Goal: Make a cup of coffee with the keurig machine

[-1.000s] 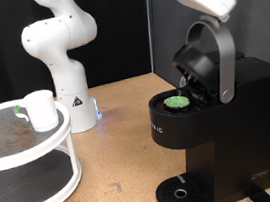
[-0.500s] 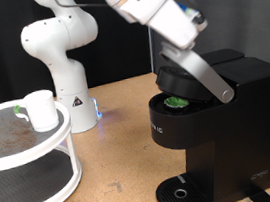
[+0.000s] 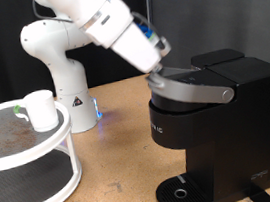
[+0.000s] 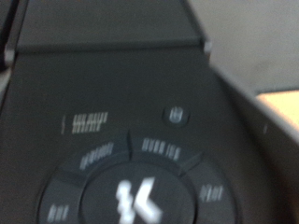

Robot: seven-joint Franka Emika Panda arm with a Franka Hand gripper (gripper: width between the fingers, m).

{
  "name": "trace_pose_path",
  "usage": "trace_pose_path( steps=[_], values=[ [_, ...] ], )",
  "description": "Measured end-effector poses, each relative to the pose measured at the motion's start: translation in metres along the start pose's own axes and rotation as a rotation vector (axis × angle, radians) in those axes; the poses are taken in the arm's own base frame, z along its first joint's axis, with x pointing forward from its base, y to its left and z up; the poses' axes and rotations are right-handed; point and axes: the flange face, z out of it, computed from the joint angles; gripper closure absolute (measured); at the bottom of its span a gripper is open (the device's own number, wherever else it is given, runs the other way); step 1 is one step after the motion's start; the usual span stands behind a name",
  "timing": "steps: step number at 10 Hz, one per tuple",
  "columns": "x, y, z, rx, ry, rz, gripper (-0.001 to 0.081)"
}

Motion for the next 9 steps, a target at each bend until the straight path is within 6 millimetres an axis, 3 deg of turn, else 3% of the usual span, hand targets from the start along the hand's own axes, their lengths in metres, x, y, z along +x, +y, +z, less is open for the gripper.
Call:
trace_pose_path(
  steps=[4,7,9],
  values=[
    [-0.036,0.021,0.009,-0.043,-0.018,0.015,0.0806],
    [-0.041,0.025,0.006,-0.019,0.016,0.041,0.0806],
    [-0.037,0.025,-0.009,0.020,0.121,0.045,0.0806]
  ],
)
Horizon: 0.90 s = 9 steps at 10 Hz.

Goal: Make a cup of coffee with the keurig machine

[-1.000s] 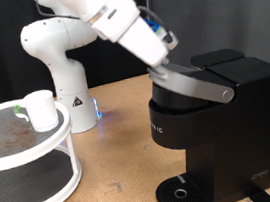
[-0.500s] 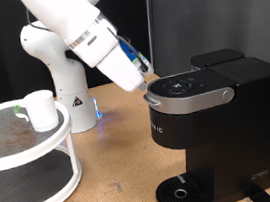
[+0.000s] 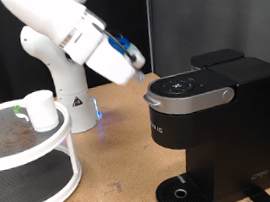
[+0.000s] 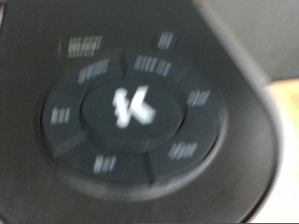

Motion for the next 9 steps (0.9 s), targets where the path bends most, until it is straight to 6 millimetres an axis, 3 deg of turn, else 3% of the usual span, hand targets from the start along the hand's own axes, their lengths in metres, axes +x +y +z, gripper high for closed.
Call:
trace_pose_path(
  steps=[3,5,7,9],
  values=[
    [0.010,-0.010,-0.036,0.105,0.099,-0.007,0.0806],
    [0.005,-0.009,-0.032,0.103,0.074,-0.008,0.0806],
    [-0.016,-0.004,-0.039,0.145,0.007,-0.013,0.0806],
    [-0.038,0.006,-0.060,0.168,-0.019,0.005,0.0806]
  ],
)
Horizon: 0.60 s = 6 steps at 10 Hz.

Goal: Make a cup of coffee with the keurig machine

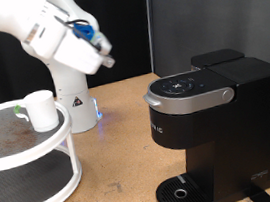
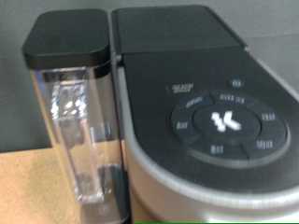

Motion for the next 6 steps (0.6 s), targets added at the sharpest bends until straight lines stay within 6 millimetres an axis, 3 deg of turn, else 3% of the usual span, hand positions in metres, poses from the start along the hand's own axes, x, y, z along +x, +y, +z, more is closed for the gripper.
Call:
trace_pose_path(
  steps=[3,6],
  values=[
    [-0.026,0.000,-0.030,0.048,-0.008,0.018,0.0806],
    [-0.039,0.005,-0.038,0.043,-0.018,-0.069,0.0806]
  ],
)
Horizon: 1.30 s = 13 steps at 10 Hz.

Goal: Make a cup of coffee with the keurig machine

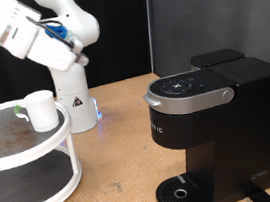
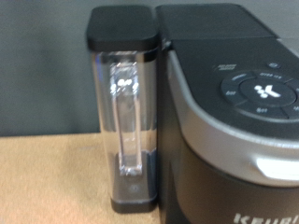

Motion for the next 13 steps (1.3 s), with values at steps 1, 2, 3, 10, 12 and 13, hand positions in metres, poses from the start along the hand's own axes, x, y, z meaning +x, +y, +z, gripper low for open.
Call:
trace_pose_path(
  steps=[1,2,3,10,12,13],
  values=[
    [-0.012,0.002,-0.011,-0.003,0.002,-0.060,0.0806],
    [-0.027,0.002,-0.021,0.014,-0.013,-0.098,0.0806],
    [-0.042,0.002,-0.030,0.036,-0.038,-0.118,0.0806],
    [-0.081,0.000,-0.064,-0.040,0.029,-0.086,0.0806],
    [-0.105,-0.009,-0.085,-0.069,0.109,-0.026,0.0806],
    [-0.120,-0.014,-0.094,-0.054,0.108,-0.007,0.0806]
  ],
)
